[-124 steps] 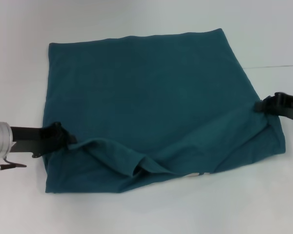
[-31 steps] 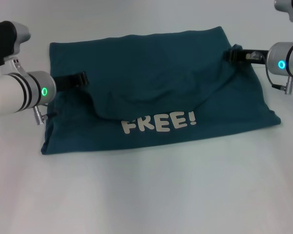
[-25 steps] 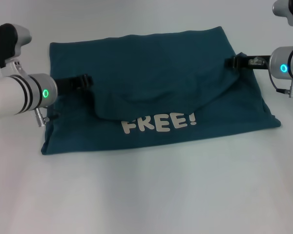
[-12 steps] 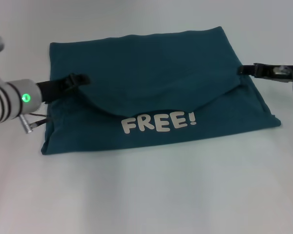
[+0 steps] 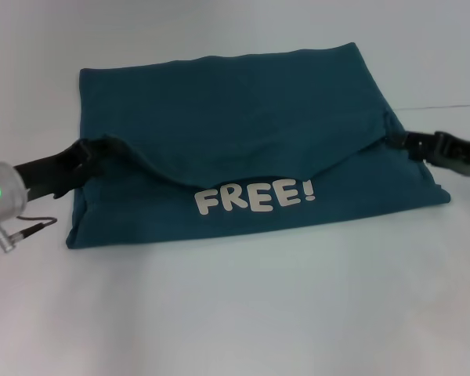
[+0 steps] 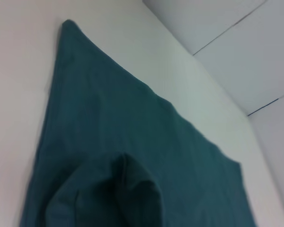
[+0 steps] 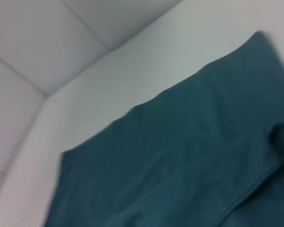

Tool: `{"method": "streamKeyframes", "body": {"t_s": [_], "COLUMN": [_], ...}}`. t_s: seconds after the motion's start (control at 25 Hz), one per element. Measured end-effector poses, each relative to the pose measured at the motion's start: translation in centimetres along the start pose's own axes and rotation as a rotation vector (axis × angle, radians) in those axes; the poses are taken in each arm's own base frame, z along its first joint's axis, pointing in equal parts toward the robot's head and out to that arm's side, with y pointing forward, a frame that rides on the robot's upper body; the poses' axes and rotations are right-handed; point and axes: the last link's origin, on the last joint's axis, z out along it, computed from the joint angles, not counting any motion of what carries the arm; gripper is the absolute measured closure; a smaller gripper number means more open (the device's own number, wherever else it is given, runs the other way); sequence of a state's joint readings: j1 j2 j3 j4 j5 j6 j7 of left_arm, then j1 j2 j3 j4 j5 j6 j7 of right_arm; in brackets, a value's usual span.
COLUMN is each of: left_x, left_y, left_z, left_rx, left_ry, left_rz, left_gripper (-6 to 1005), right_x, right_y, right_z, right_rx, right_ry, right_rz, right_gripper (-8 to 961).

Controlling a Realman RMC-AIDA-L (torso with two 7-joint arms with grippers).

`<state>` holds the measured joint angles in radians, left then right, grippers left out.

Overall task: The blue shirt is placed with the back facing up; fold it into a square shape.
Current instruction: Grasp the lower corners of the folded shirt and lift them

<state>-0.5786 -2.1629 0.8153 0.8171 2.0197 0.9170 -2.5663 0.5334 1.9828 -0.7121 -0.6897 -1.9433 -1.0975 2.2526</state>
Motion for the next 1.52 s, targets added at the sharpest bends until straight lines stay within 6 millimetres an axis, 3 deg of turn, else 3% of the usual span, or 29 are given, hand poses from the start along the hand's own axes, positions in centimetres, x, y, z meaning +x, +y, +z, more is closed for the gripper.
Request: {"method": "streamKeyframes", "body": {"t_s": [0.32,0.6,1.12,1.52], "left_x": [-1.5,-2.5,-2.5,-3.4], "left_y": [-2.4,-5.1,-5.9,-6.5], "left_z": [-2.5,-4.4,-2.9,-2.5], "left_rx": [-0.061,-0.029,0.044,0.078], "left_ry": [-0.013,0.005,0.004,-0.023], "left_rz": [-0.114,-0.2,0.072,0.127], "left_gripper": [414,415,415,416], "right_x": [3.3,4.2,4.2,4.2], "right_y": [-0.5,-1.2,-1.7,-1.9], "right_z": [-2.9,-3.6,-3.8,-3.9], "right_rx": [-0.149,-0.16,-0.139,-0.136], "right_ry": [-0.019,0.0,-0.018,-0.023], "right_rz": [0.091,0.123,0.12,0.125], "right_gripper": [349,376,375,374]}}
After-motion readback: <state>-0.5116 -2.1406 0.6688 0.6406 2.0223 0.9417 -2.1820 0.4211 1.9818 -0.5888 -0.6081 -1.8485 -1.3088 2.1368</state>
